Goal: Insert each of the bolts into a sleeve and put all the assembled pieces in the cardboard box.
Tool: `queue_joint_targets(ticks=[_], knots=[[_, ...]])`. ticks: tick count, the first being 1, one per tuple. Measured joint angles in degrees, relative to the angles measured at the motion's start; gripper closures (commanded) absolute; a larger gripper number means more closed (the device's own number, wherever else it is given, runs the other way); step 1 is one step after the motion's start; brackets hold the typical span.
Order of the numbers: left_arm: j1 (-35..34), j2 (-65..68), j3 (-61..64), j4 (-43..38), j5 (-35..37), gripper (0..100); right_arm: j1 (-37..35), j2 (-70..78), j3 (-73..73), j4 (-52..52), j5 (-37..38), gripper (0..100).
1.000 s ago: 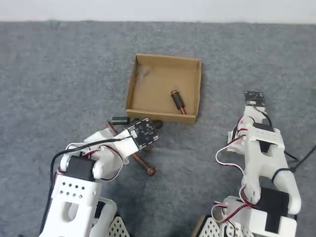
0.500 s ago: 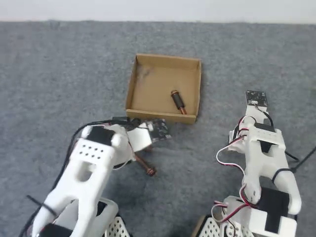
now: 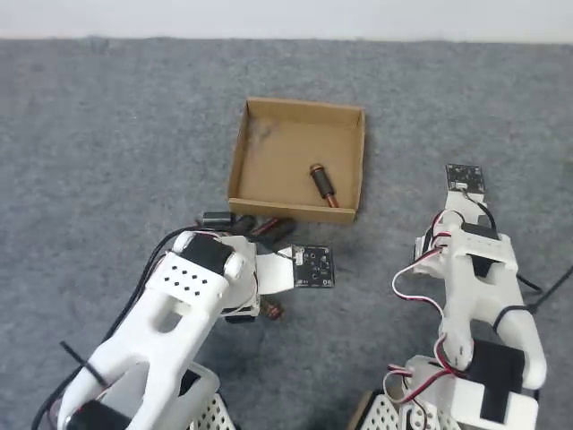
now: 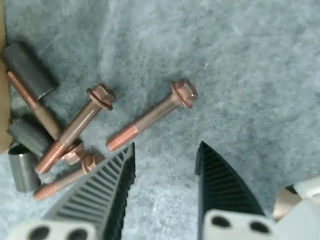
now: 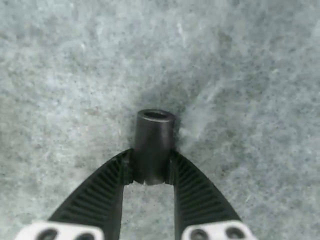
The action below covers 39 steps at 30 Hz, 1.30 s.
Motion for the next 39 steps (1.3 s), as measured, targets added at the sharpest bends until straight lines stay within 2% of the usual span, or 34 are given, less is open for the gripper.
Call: queue_joint_targets(ticks=[7,22,39], knots=[[0.4,0.0,2.4,-7.3,-4.2,81,0.0,0.0,0.0,0.0,0.0,99.1],[0.5,0.0,11.7,-22.3,-4.7,81,0.0,0.0,0.0,0.0,1.3,99.1],[5.5,1.1,12.9,-23.1,-4.1,81,0.0,0.0,0.0,0.0,2.0,99.1]])
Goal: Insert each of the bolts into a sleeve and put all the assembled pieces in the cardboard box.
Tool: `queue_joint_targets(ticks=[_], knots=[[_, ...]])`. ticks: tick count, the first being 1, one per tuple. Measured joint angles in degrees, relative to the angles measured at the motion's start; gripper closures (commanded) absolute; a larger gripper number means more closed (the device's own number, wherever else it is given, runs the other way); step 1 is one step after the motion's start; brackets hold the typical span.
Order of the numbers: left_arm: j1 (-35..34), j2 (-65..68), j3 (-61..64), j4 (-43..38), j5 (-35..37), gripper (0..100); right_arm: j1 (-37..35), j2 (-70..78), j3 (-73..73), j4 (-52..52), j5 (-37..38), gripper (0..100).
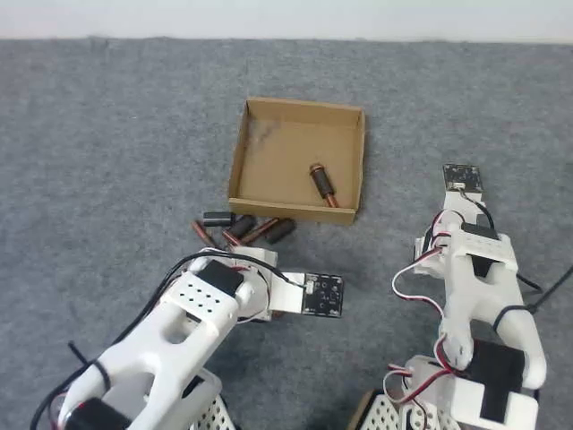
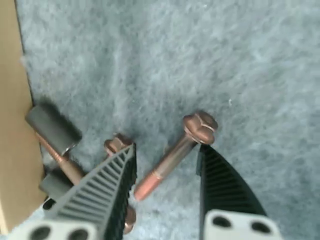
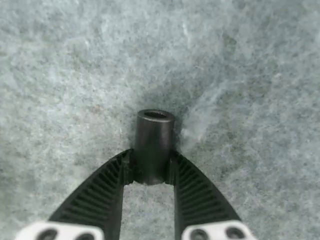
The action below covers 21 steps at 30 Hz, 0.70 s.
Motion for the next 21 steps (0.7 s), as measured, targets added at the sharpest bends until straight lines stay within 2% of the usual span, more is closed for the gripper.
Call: queue_joint_targets(ticks=[3,14,21], knots=[[0.2,4.2,-1.1,0.0,0.7,82,0.0,0.0,0.0,0.0,0.0,99.1],[2.7,15.7,-7.8,3.3,1.0,99,0.0,0.0,0.0,0.0,0.0,99.1],[3.5,15.9,-8.3,5.5,1.8,99,0.0,0.0,0.0,0.0,0.0,99.1]])
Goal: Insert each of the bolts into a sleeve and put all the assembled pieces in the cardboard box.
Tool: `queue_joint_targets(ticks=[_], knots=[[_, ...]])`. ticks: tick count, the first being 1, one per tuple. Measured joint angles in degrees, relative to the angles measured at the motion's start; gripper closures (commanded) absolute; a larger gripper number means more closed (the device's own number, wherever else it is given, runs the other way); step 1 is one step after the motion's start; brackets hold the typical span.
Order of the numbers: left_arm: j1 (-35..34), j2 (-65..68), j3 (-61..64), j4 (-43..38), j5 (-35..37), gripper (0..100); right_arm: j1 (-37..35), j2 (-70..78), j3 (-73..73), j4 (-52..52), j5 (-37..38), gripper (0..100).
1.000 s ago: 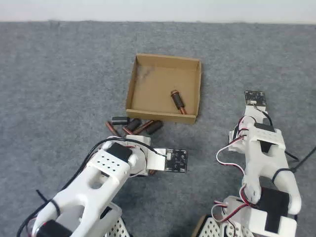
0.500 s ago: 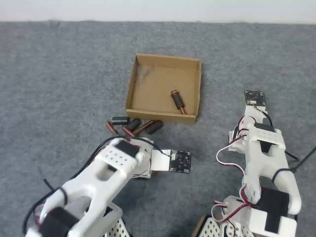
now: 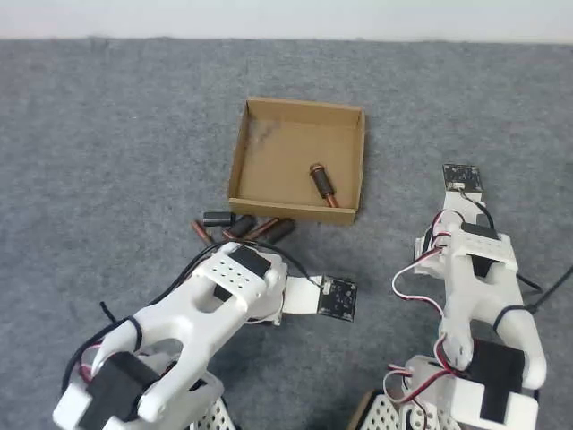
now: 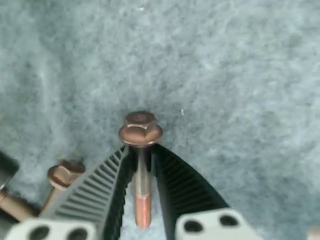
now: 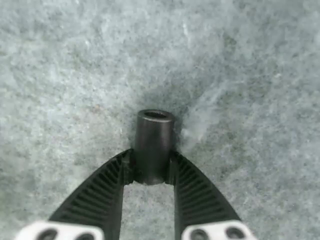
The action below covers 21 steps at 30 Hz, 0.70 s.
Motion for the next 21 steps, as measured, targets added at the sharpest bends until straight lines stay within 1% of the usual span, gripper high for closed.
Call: queue_joint_targets(ticks=[2,4,11,14,16,19,21], knots=[[0.0,0.0,0.0,0.4,4.0,99,0.0,0.0,0.0,0.0,0.0,99.1],[0.0,0.0,0.0,0.4,9.7,99,0.0,0.0,0.0,0.0,0.0,99.1],[-0.2,0.0,-2.0,0.8,32.4,99,0.0,0.0,0.0,0.0,0.1,99.1],[-2.0,0.0,-2.3,0.8,42.4,99,0.0,0.0,0.0,0.0,0.1,99.1],[-4.5,0.0,-2.3,0.8,48.5,99,0.0,0.0,0.0,0.0,0.1,99.1],[-9.8,0.0,-2.3,0.2,52.8,99,0.0,0.0,0.0,0.0,0.1,99.1],[-11.1,0.0,-2.3,0.1,54.5,99,0.0,0.0,0.0,0.0,0.1,99.1]])
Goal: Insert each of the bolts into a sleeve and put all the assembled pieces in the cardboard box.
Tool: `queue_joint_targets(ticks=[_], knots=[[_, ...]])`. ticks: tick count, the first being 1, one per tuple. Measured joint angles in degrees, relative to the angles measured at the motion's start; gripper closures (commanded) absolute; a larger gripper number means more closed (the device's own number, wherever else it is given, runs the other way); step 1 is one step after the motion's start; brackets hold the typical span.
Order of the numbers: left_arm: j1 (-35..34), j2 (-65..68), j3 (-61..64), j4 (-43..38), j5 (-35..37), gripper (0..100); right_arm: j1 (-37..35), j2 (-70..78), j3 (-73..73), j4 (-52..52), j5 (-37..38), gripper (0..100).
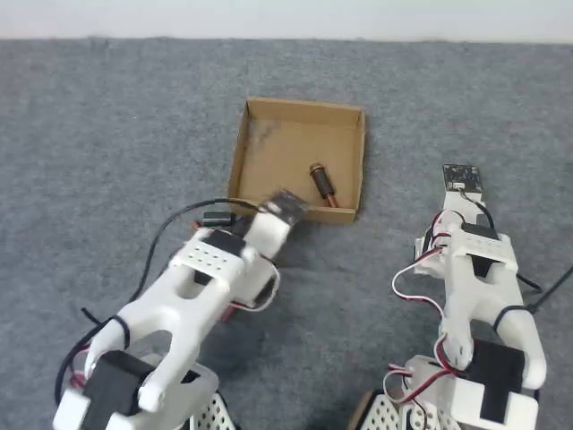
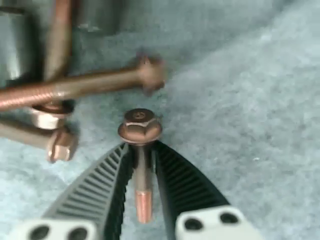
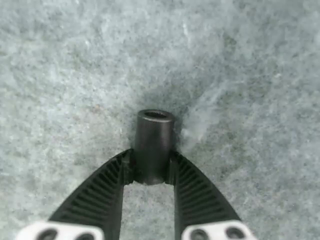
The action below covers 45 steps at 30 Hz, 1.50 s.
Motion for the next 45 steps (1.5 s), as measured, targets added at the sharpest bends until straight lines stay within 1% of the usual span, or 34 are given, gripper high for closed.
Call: queue_joint_targets(ticks=[4,8,10,15,33,37,42,45], knots=[[-0.9,0.0,0.0,-0.9,3.1,98,0.0,0.0,0.0,0.0,0.0,99.1],[-1.1,0.0,0.0,-1.0,4.2,88,0.0,0.0,0.0,0.0,0.0,99.1],[-1.2,0.0,-0.1,-1.0,4.4,87,0.0,0.0,0.0,0.0,0.0,99.1],[-1.2,0.0,-0.1,-1.0,4.4,90,0.0,0.0,0.0,0.0,0.0,99.1],[-1.2,1.2,-0.8,-4.0,4.8,90,0.0,0.0,0.0,-0.5,0.0,99.1],[-1.2,7.3,-5.1,-3.2,4.7,90,0.0,0.0,0.0,-0.5,0.0,99.1],[-1.1,15.7,-13.5,1.8,4.7,91,0.0,0.0,0.0,-0.5,0.0,99.1],[-1.1,16.9,-14.6,2.3,4.7,97,0.0,0.0,0.0,-0.5,0.0,99.1]])
